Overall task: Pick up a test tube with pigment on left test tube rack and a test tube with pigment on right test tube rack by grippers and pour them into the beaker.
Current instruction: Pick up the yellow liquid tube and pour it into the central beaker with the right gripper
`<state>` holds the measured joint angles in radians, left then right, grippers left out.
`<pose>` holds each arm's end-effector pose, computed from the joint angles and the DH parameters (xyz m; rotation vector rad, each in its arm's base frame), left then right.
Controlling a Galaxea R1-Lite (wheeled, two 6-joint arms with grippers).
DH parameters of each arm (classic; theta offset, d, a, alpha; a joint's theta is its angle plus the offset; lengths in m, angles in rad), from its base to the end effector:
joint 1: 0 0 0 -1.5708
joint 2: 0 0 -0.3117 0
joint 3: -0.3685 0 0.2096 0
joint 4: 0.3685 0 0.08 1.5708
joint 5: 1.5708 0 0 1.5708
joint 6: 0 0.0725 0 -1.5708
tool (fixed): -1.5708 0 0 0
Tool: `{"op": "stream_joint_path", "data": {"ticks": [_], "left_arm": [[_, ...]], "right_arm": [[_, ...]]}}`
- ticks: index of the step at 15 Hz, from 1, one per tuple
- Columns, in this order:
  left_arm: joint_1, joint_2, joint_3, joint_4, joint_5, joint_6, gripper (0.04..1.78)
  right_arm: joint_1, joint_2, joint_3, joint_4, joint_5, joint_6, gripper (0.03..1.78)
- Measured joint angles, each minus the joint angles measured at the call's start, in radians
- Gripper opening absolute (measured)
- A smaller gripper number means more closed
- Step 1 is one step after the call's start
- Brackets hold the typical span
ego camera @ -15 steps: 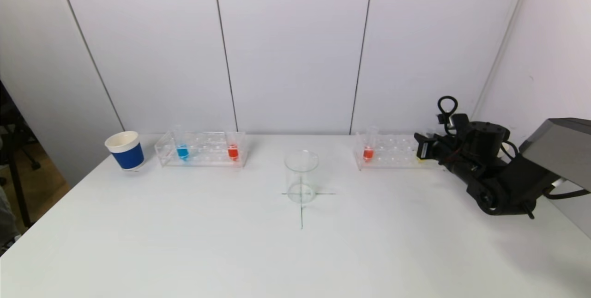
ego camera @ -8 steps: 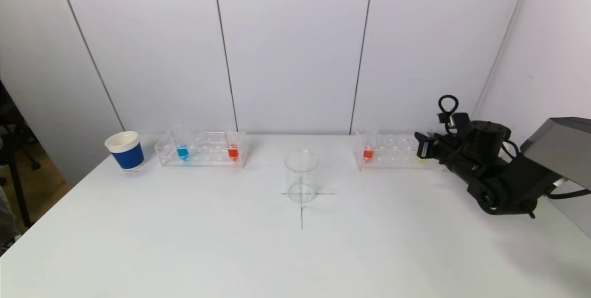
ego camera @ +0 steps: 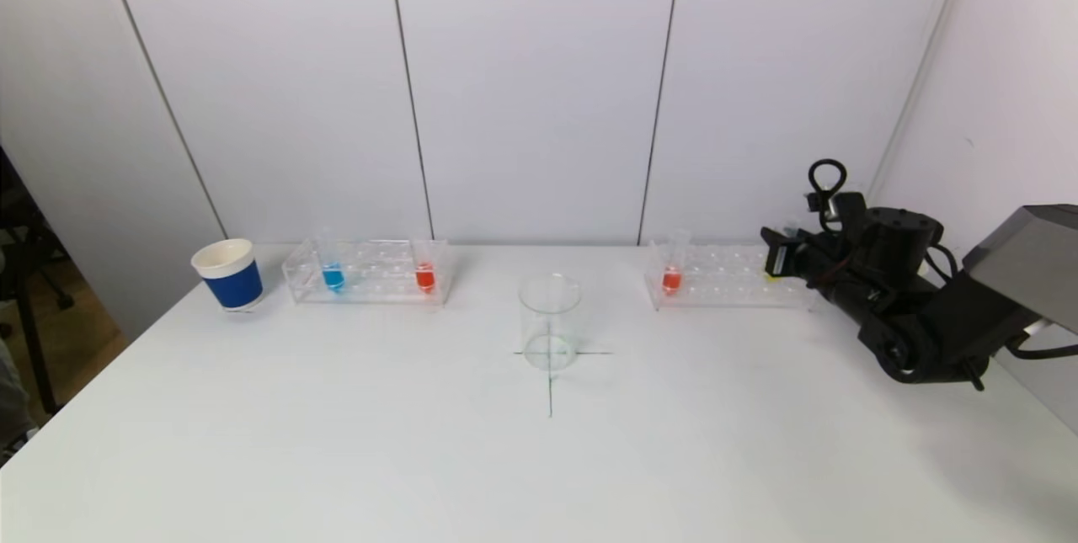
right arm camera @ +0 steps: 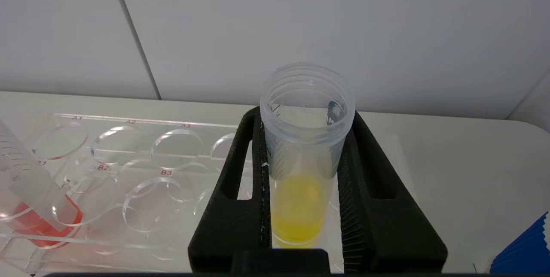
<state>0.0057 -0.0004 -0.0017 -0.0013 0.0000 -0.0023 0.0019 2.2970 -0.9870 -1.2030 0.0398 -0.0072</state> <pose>0.0362 0.0002 0.0763 -0.0023 -0.0034 0.0057 0.4819 0.0038 0.0473 -0.0052 0.1068 0.0420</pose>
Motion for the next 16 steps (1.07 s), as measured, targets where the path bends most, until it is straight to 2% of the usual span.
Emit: {"op": "stream_joint_path", "data": {"ticks": [14, 16], "left_arm": [[0.0, 0.0, 0.0, 0.0, 0.0, 0.0, 1.76], [0.0, 0.0, 0.0, 0.0, 0.0, 0.0, 1.76]], "right_arm": [[0.003, -0.124, -0.004, 0.02, 0.001, -0.003, 0.5], [0.005, -0.16, -0.009, 0.053, 0.001, -0.003, 0.5]]}}
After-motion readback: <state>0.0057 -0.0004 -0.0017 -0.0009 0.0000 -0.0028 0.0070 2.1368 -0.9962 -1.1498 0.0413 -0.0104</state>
